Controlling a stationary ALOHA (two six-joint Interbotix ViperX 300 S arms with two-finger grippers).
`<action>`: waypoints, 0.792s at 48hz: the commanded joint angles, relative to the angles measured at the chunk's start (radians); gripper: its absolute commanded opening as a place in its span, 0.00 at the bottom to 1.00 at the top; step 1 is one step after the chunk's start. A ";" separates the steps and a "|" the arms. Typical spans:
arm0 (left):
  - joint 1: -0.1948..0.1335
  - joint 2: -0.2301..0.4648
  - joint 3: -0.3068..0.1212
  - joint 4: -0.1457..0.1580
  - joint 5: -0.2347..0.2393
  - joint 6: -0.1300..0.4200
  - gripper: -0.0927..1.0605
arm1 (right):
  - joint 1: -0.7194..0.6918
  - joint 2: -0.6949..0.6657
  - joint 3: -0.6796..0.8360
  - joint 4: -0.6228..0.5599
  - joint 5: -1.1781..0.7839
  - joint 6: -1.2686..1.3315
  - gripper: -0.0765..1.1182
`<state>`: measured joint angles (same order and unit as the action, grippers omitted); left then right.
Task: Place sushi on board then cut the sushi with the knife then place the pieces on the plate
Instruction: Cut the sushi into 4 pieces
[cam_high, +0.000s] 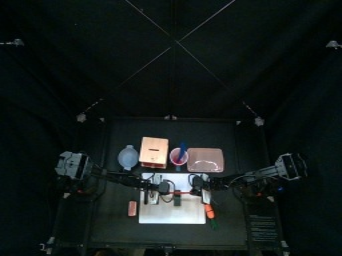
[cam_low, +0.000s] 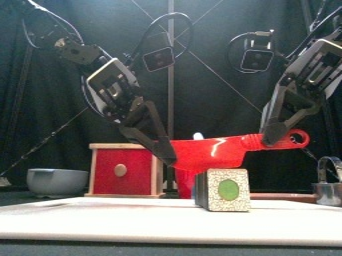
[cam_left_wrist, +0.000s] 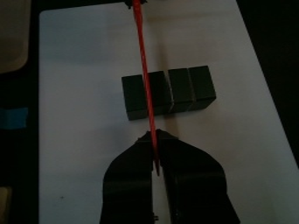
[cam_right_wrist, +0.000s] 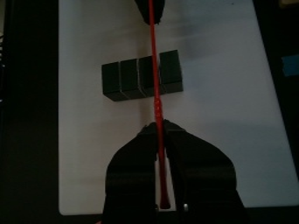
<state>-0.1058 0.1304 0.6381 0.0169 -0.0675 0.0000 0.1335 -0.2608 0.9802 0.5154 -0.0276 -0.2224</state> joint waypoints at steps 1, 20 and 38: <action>0.000 -0.012 -0.037 0.002 -0.006 0.003 0.42 | -0.002 -0.011 -0.009 0.003 -0.005 0.002 0.36; 0.003 -0.011 -0.035 0.002 -0.006 0.005 0.42 | -0.011 -0.003 -0.012 -0.006 -0.005 0.000 0.36; 0.009 0.008 -0.038 0.002 -0.006 0.005 0.42 | -0.032 -0.003 -0.015 -0.023 -0.005 0.000 0.36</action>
<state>-0.1028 0.1457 0.6335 0.0169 -0.0660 0.0031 0.1120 -0.2516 0.9817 0.4955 -0.0276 -0.2209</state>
